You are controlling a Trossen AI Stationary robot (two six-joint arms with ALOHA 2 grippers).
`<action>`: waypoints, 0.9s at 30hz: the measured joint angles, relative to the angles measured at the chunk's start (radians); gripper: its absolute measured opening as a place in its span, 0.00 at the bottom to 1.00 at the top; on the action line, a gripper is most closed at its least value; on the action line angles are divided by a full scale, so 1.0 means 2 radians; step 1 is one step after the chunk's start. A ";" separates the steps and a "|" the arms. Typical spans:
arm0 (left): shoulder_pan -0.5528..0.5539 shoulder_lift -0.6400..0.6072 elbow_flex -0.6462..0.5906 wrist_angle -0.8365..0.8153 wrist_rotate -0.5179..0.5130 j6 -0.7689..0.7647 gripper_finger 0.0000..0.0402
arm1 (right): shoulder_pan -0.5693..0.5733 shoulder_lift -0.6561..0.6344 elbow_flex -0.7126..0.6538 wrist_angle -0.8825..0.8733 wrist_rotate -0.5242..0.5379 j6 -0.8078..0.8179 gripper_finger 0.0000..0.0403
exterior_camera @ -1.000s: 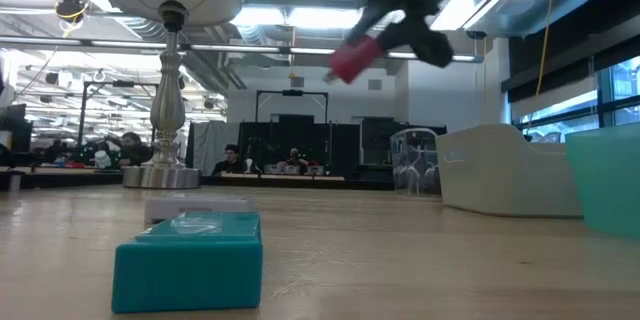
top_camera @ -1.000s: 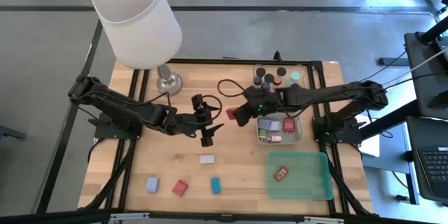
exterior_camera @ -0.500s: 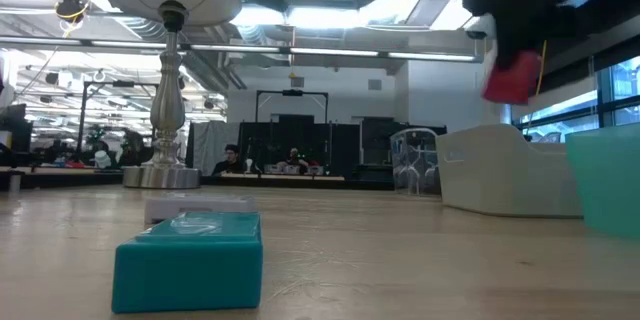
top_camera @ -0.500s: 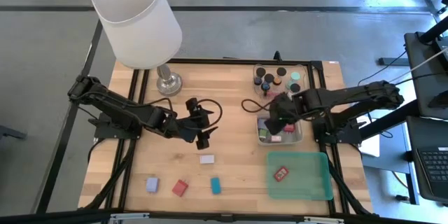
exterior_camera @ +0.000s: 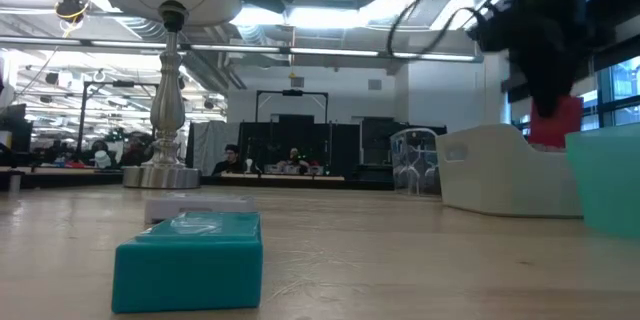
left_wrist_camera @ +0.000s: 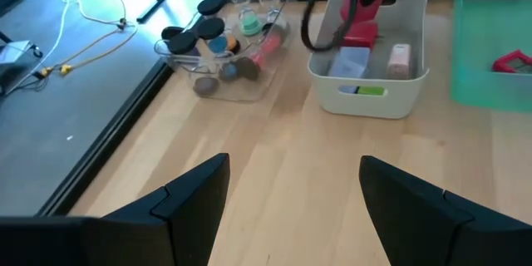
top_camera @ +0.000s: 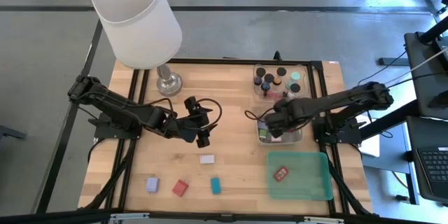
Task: Pick & Place Office items
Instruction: Put the left red charger adapter into the white bin
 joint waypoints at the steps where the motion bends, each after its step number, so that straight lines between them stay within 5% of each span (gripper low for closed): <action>1: 0.000 0.000 0.000 0.000 0.000 0.000 0.66 | 0.000 0.007 -0.004 -0.002 0.000 0.000 0.31; 19: 0.000 0.000 0.000 0.000 0.001 -0.003 0.66 | 0.002 0.104 -0.006 -0.014 0.024 -0.015 0.32; 27: 0.000 0.000 0.000 0.000 0.001 -0.019 0.66 | 0.001 0.106 -0.008 0.008 0.015 -0.017 0.45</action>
